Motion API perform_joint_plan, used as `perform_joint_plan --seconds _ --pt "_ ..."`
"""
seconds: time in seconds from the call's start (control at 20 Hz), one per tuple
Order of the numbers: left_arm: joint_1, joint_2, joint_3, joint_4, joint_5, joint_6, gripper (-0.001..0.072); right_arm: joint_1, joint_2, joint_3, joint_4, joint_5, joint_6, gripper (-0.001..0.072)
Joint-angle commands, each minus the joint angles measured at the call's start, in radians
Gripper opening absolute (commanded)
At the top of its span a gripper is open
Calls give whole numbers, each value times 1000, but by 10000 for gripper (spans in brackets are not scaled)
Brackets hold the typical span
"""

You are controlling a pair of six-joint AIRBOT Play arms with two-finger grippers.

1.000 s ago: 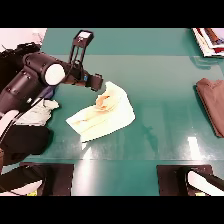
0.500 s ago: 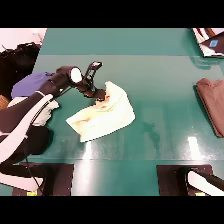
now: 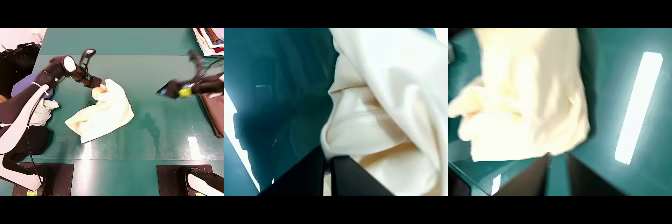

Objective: Fold the shirts.

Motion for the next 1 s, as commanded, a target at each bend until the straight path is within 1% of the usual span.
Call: perform_joint_plan --seconds 0.0,0.1,0.2,0.4,0.5,0.55,0.6,0.7,0.75,0.8,0.85,0.9,0.95 --pt "51 -1 76 3 -66 3 25 153 -35 -244 41 -245 36 458" --pt "56 -1 79 13 -74 3 25 215 -111 -291 172 -267 29 458" --pt "56 -2 79 18 -71 3 25 280 -195 -274 251 -283 -48 450" --pt "56 -2 79 19 -73 3 25 419 -333 -156 274 -327 -52 448" --pt "56 -2 79 19 -73 3 25 483 -380 -97 274 -338 -35 446" --pt "56 -2 79 19 -74 3 25 513 -395 -73 274 -356 -23 408" --pt "56 -2 79 19 -73 3 25 539 -405 -55 272 -374 -21 331" --pt "56 -2 79 19 -74 3 25 580 -421 -26 271 -414 -19 229" --pt "56 -2 79 19 -77 3 25 594 -427 -19 271 -431 -19 190" --pt "56 -2 79 19 -82 3 25 604 -429 -20 270 -444 -18 189" --pt "56 -2 79 19 -88 3 25 605 -428 -26 269 -452 -18 122" --pt "56 -2 79 20 -92 3 25 604 -429 -32 268 -447 -18 22" --pt "56 -2 79 20 -93 3 24 600 -428 -42 268 -446 -18 21"
